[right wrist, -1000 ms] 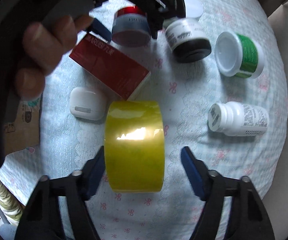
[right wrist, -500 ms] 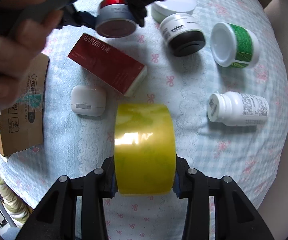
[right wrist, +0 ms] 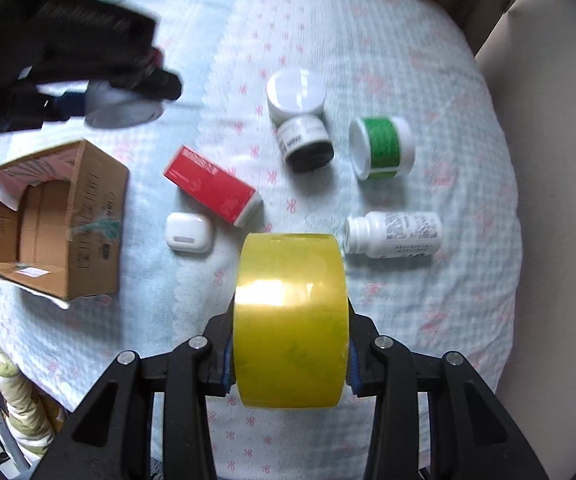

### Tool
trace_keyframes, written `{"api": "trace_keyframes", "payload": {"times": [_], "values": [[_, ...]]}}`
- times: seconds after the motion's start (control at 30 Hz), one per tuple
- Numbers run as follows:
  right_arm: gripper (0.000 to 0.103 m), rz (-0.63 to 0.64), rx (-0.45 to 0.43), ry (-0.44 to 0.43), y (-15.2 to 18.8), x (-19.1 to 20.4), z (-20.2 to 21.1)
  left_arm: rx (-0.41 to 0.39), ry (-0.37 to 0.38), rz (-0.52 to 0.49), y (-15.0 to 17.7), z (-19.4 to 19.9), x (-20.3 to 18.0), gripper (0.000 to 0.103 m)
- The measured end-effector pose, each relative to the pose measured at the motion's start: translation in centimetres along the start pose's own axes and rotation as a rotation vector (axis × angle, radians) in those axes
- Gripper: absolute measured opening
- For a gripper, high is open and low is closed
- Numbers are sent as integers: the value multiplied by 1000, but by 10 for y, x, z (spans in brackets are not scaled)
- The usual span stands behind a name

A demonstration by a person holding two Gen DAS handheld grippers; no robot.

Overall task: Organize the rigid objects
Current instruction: 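Carry the tape roll and red-capped jar into the box and open both tools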

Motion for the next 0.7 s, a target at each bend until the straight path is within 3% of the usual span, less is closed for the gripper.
{"api": "trace_keyframes", "payload": {"times": [0.1, 0.37, 0.53, 0.7], "values": [[38, 30, -30, 21, -8, 3, 35, -41, 36, 38, 8, 46, 13, 52], [38, 105, -116, 20, -32, 31, 110, -145, 33, 102, 15, 142, 83, 52], [38, 114, -163, -61, -53, 68, 145, -179, 22, 96, 16, 174, 140, 52], [38, 128, -192, -70, -74, 125, 162, -167, 32, 74, 9, 187, 200, 52]]}}
Point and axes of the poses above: each gripper's, at about its wrist camera, not at the fingertips, and z roughly against the way its jaws point, x to its left, y to its underside, the point moved 6 cm from there along -z, roughly the way its jaws point, and after that the axes turned 15 degrees about z, right-handed, at the moved point
